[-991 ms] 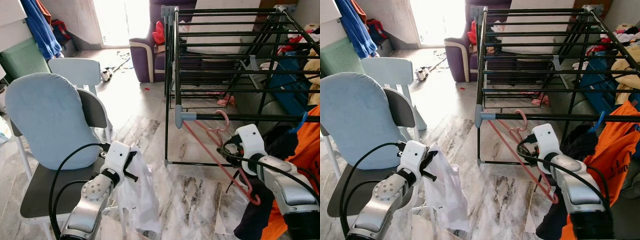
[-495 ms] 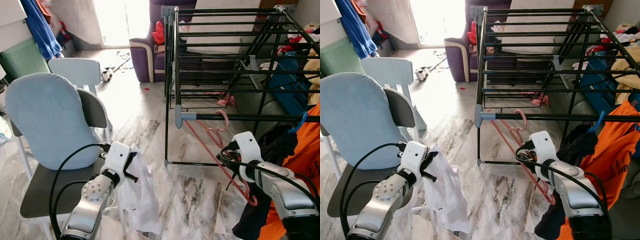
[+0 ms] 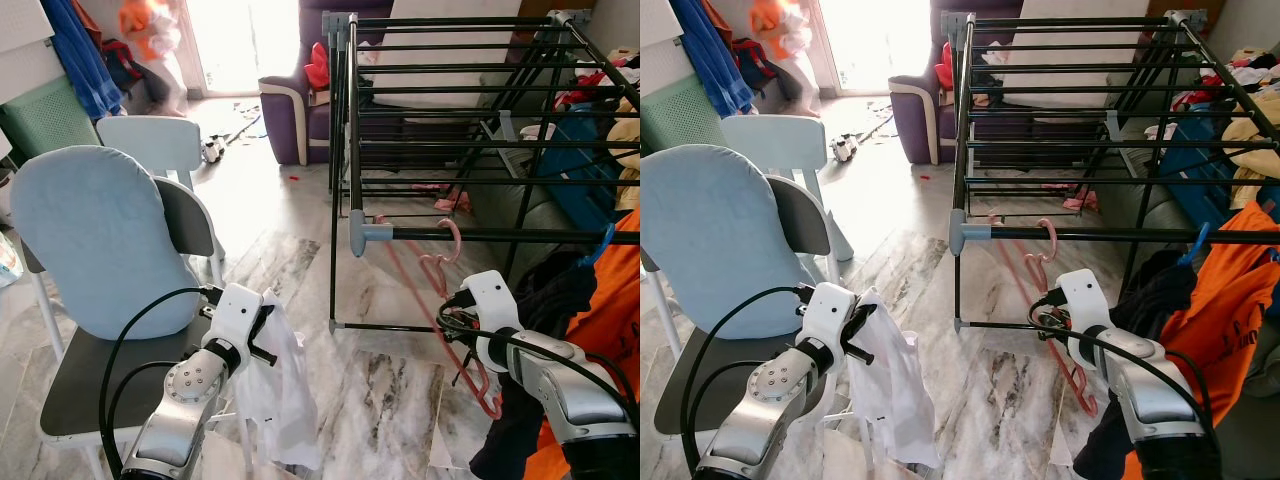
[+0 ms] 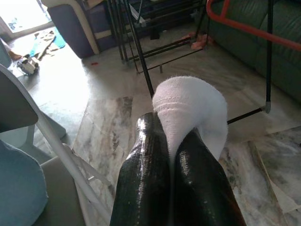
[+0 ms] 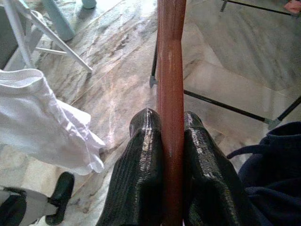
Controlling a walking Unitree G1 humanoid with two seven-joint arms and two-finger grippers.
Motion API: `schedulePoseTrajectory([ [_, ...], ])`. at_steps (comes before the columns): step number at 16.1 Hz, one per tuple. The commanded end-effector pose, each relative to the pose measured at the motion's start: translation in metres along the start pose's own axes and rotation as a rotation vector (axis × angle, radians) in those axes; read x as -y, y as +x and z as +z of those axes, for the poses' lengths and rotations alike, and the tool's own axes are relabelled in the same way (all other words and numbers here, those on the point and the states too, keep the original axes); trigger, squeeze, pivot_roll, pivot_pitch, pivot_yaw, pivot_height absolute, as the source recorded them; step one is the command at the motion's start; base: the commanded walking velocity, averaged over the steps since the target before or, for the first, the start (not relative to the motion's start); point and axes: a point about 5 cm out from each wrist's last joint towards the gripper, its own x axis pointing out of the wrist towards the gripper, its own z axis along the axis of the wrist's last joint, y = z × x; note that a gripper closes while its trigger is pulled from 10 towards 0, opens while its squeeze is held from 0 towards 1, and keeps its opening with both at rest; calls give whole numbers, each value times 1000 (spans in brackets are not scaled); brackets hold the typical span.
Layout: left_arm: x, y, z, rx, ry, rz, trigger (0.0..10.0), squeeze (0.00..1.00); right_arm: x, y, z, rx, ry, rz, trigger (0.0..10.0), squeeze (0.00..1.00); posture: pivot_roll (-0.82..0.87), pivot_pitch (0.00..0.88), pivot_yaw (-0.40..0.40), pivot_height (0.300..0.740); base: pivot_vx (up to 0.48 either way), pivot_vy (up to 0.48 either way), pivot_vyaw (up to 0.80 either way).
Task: Hang hanger
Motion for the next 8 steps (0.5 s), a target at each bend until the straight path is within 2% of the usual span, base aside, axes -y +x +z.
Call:
schedulePoseTrajectory([
  [1,-3,2,4,5,18,6,10000,0,-2,0,-3,-14,-1,11,0,0,-137,0,33,740,0,0,0],
  [7,-3,3,5,5,20,12,10000,0,1,2,1,7,-1,-19,0,0,-137,0,32,740,0,0,0],
  [8,-6,2,6,19,13,37,10000,0,1,1,12,93,21,-60,0,0,-138,0,32,740,0,0,0],
])
